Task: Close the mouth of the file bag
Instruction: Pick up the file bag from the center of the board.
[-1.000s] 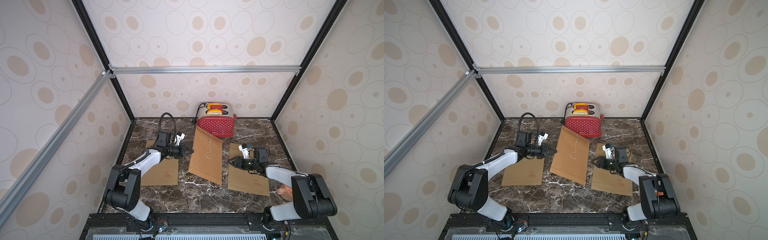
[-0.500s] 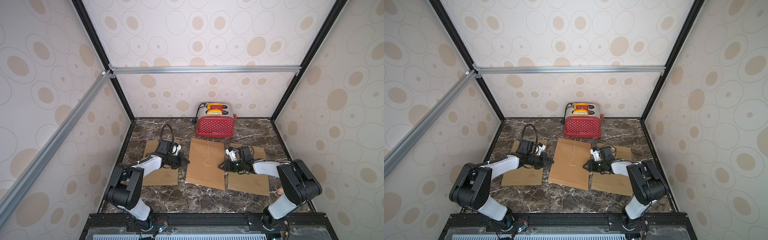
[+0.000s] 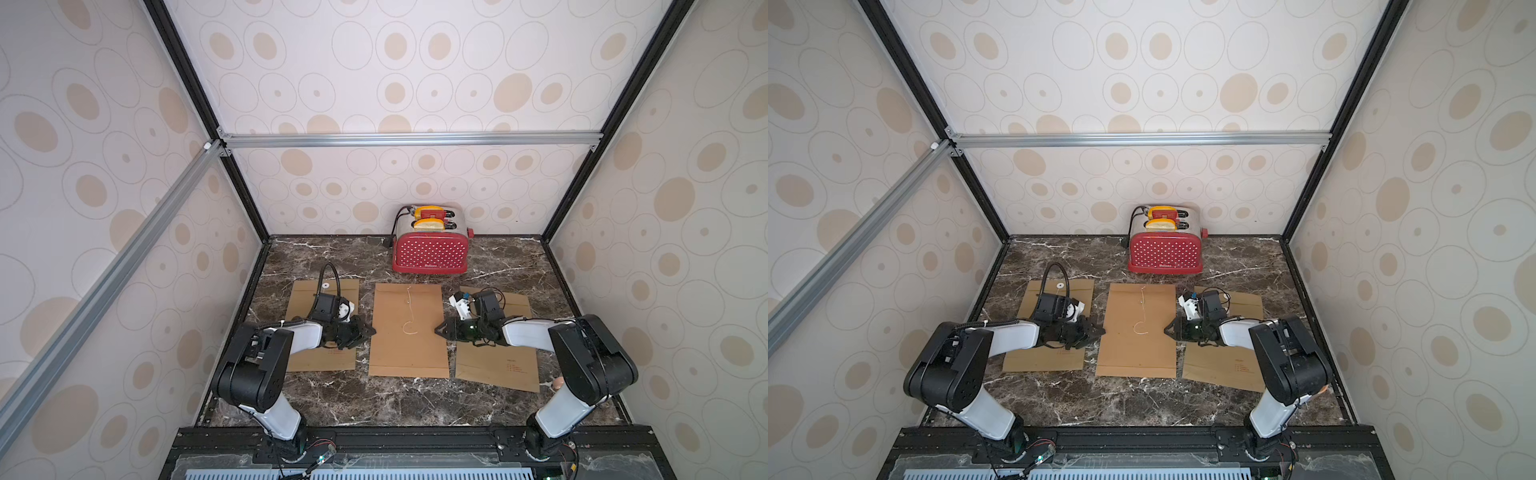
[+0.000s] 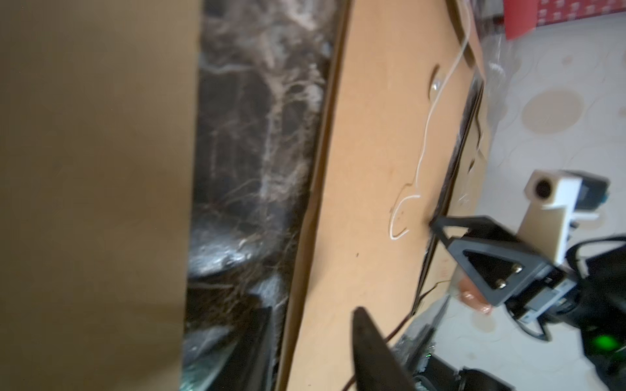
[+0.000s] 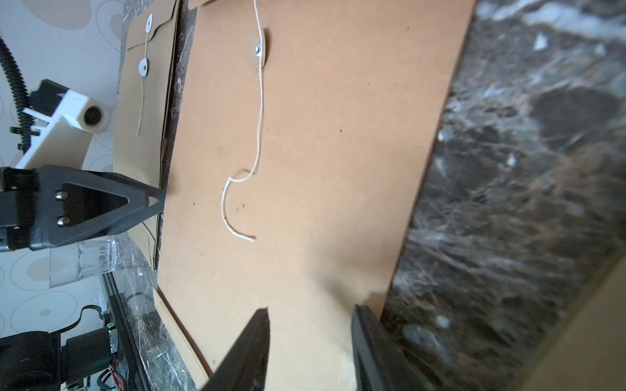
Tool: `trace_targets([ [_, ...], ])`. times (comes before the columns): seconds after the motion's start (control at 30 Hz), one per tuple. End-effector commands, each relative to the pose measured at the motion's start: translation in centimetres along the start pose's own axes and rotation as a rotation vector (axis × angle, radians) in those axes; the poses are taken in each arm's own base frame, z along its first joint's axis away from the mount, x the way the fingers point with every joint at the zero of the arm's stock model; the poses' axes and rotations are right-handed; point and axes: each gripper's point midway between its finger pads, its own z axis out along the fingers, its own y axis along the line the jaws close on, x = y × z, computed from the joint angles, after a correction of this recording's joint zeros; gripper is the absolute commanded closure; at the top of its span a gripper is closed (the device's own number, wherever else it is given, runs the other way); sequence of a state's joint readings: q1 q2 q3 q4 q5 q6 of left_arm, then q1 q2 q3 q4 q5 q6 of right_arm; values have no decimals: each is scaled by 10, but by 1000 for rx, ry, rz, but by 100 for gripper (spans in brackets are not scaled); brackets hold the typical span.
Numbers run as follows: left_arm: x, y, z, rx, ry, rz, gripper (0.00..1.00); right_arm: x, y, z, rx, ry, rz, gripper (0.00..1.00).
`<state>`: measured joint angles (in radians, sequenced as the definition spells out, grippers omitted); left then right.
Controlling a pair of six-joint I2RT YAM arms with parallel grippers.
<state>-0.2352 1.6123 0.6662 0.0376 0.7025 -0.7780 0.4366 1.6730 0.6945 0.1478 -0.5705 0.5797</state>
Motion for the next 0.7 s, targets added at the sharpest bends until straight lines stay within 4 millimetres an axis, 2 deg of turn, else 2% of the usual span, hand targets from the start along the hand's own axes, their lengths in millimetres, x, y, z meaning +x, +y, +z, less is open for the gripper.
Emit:
trace_targets([
  [0.0, -14, 8, -12, -112, -59, 69, 37, 27, -21, 7, 64, 68, 55, 56],
  [0.17, -13, 13, -4, -106, -49, 74, 36, 28, -22, 10, 56, 70, 61, 56],
  [0.43, -5, -8, 15, -8, -11, 75, 38, 31, -24, 12, 51, 73, 70, 57],
  [0.67, -2, -15, 22, 75, -8, 58, 43, 35, -26, 16, 43, 71, 81, 57],
])
